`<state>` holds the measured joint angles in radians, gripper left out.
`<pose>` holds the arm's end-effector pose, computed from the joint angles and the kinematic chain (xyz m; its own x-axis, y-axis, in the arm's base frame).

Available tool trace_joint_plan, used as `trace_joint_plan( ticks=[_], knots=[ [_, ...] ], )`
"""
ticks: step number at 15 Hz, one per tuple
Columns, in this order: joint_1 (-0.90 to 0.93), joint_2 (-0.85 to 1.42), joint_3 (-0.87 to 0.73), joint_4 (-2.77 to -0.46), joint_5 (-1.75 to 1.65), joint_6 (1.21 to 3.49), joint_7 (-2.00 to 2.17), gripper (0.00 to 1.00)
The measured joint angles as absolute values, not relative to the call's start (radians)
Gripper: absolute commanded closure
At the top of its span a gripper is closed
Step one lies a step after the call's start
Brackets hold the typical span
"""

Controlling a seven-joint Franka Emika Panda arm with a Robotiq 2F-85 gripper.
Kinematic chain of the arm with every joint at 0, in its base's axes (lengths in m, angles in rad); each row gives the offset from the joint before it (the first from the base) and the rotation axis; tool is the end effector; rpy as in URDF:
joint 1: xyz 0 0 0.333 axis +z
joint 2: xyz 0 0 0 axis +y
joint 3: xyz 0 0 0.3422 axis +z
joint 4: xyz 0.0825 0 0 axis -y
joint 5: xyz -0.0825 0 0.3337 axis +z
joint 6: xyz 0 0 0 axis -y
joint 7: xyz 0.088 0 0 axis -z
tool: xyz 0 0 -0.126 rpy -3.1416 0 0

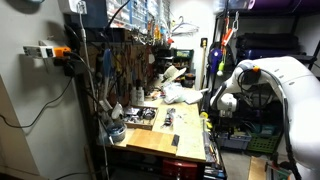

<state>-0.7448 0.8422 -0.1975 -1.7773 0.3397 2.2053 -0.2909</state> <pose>0.3596 -0.4588 0.1075 0.6207 -0.7000 -0.3531 -0.7743 -0.6180 -0.1361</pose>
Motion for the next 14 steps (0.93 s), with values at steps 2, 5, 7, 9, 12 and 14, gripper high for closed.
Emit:
trace_joint_plan(
  ticks=[2,5,7,9,12,14],
  knots=[
    [-0.745,0.841,-0.195,-1.777,0.338,2.2,-0.291,0.0],
    [-0.748,0.839,-0.196,-1.774,0.338,2.175,-0.29,0.0],
    [-0.752,0.838,-0.193,-1.763,0.339,2.132,-0.29,0.0],
    [-0.756,0.836,-0.184,-1.75,0.345,2.089,-0.289,0.0],
    [-0.759,0.835,-0.172,-1.736,0.368,2.074,-0.289,0.0],
    [-0.759,0.841,-0.167,-1.729,0.376,2.079,-0.288,0.0]
  ],
)
